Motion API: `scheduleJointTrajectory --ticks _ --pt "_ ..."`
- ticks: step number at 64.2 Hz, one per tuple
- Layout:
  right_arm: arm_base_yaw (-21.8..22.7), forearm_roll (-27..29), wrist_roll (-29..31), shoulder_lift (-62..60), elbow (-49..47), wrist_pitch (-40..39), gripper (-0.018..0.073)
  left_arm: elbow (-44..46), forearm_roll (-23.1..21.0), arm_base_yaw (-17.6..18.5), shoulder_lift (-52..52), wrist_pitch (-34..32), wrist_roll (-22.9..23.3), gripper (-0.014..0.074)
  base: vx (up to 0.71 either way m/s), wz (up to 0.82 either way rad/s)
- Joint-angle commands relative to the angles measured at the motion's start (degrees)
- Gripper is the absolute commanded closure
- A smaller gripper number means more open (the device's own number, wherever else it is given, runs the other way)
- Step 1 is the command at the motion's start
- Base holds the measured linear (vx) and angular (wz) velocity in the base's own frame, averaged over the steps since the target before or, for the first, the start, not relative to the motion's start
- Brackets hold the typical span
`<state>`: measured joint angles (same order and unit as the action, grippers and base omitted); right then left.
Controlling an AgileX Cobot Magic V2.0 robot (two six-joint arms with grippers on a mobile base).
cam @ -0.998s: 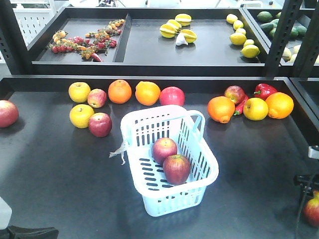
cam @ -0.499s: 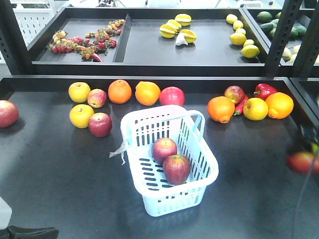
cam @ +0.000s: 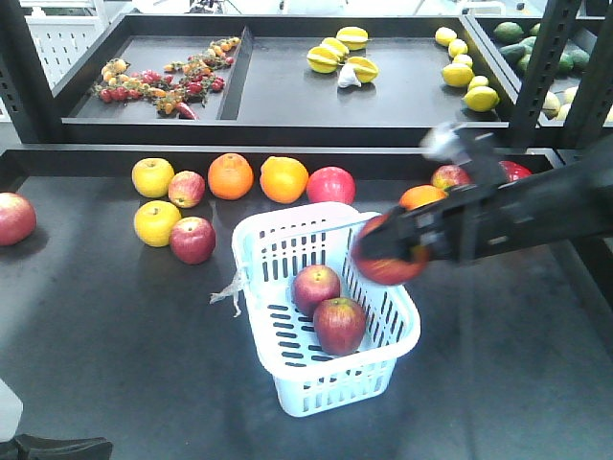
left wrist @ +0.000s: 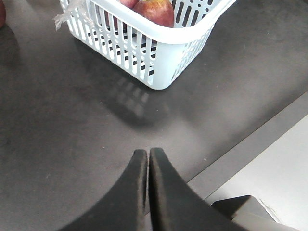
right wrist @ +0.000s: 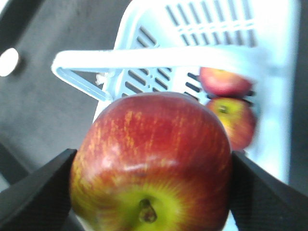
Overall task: Pick three apples into basket with both arms
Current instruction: 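Carry the third apple over the basket and open the right gripper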
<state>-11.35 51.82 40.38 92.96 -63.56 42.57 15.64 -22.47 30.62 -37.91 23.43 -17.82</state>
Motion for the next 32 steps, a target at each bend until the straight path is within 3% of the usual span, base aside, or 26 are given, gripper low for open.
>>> scheduleJointTrajectory --ticks 1,10,17,32 --pt "-3.25 2.64 1.18 1.19 -1.40 -6.42 0.0461 1.33 -1.09 0.09 0.08 -2.92 0.56 0.0604 0.00 0.00" --pt "-4.79 2.64 3.67 5.64 -1.40 -10.77 0.0444 1.33 -1.09 0.09 0.08 -2.92 0.56 0.0604 0.00 0.00" --pt "-4.71 2.64 6.92 7.40 -1.40 -11.10 0.0374 1.33 -1.09 0.09 0.08 -2.87 0.56 0.0604 0.00 0.00" --pt "-4.71 2.70 8.39 7.76 -1.40 -11.14 0.0028 1.33 -1.09 0.09 0.08 -2.87 0.56 0.0604 0.00 0.00"
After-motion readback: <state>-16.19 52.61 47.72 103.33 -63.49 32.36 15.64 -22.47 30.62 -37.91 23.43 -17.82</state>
